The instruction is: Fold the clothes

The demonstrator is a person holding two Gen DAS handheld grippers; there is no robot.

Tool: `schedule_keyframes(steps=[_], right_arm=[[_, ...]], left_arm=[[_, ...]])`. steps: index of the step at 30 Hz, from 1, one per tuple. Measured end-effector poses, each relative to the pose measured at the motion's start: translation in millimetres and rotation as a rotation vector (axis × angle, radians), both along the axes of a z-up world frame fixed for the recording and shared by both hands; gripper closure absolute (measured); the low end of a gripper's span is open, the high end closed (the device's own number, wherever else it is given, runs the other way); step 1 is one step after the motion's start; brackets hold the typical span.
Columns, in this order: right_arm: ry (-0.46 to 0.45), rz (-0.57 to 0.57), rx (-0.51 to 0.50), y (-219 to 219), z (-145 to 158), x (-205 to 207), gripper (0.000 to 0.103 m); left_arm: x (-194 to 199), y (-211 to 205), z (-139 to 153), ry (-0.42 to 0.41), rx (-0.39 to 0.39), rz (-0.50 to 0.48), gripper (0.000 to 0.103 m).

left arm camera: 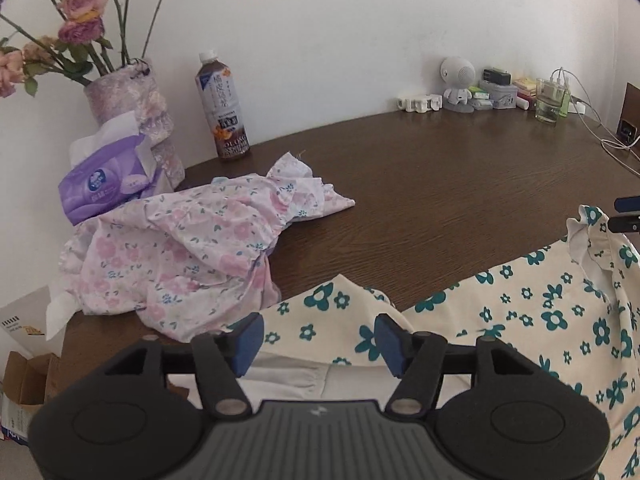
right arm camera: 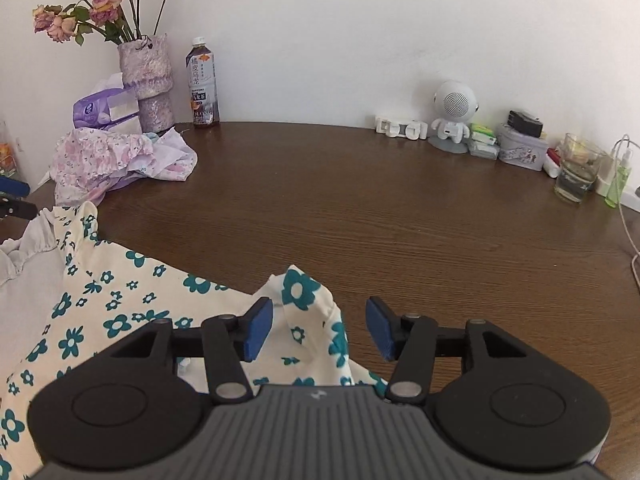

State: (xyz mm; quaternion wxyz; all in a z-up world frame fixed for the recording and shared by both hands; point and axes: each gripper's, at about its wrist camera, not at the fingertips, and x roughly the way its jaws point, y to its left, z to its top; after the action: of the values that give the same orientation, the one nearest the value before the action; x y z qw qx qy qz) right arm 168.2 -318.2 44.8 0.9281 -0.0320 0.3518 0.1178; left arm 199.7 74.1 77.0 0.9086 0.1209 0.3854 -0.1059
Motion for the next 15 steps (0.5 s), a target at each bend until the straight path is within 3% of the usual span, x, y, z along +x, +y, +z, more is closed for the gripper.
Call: schedule_keyframes(steps=[4,7,12,15], right_arm=[[0.052,0.021,-0.013,3,-3,17,0.050],[0.077,0.043,-0.007,-1,-1,22,0.050],[0.099,0.089,0.011,-12,6,20,0.047],[0.115,0.120,-0.030,-10,5,22,0.044]], left_arm=[[27,-8,-7,0.063,-0.005,0.021,0.042],[25,-2,-8,0.096,-0.010,0.024,0.041],[-21,19,-9,0.185,-0.051,-0.021,0.033],[-45,28,11,0.151,-0.052,-0.023,0.033]])
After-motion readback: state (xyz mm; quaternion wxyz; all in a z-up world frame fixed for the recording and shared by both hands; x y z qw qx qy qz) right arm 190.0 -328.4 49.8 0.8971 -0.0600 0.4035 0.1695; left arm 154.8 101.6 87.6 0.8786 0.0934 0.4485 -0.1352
